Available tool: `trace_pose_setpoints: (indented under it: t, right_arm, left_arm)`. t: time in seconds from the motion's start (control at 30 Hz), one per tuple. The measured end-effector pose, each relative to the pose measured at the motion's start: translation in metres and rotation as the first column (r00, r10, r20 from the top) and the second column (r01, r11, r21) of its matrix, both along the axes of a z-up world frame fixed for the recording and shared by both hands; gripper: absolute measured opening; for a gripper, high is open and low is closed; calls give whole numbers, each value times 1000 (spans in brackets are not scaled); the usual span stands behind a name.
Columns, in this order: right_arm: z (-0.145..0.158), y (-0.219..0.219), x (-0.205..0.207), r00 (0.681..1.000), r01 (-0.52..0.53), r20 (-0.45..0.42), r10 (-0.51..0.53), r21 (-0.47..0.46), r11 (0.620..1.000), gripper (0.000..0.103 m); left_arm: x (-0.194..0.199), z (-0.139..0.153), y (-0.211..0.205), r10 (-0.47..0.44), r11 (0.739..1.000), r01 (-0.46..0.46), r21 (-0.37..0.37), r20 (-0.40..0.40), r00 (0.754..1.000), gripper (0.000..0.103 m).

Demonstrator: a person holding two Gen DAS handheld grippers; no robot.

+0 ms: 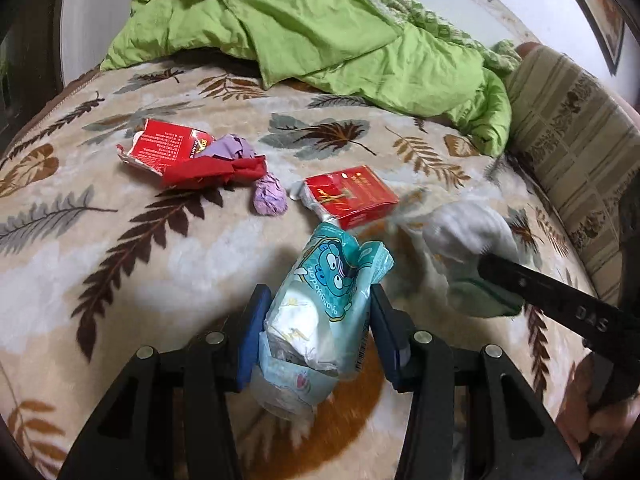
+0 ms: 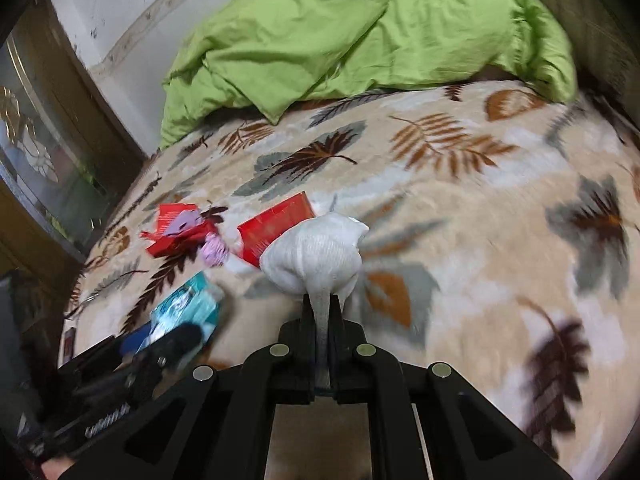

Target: Collect trash

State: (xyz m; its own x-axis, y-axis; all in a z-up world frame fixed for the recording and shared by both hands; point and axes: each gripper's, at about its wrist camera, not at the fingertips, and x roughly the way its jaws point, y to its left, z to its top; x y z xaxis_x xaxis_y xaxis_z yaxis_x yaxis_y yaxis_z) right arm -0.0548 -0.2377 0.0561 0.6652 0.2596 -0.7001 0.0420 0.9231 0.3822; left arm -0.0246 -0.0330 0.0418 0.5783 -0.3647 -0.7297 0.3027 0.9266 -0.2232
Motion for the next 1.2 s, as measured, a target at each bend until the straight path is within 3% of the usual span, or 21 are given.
trace_pose_setpoints:
  t: [0.23,0.43,0.57,1.2]
  right_arm:
    - [12,14,-52,999,-14,34,11,75,997,5]
    - [18,33,-78,995,-20,98,15,50,999,5]
    - [25,39,-86,989,-10,148,9,6,1000,5]
    - [21,43,-80,993,3,121,1,-26,1000,5]
  left_arm:
    - [-47,17,16,-7,1000,7,6,33,999,48]
    - [-82,17,39,35,998,-38,41,73,997,48]
    - [-83,13,48,71,997,-73,22,75,995,48]
    - [-77,12,38,32,999,-35,22,117,993,48]
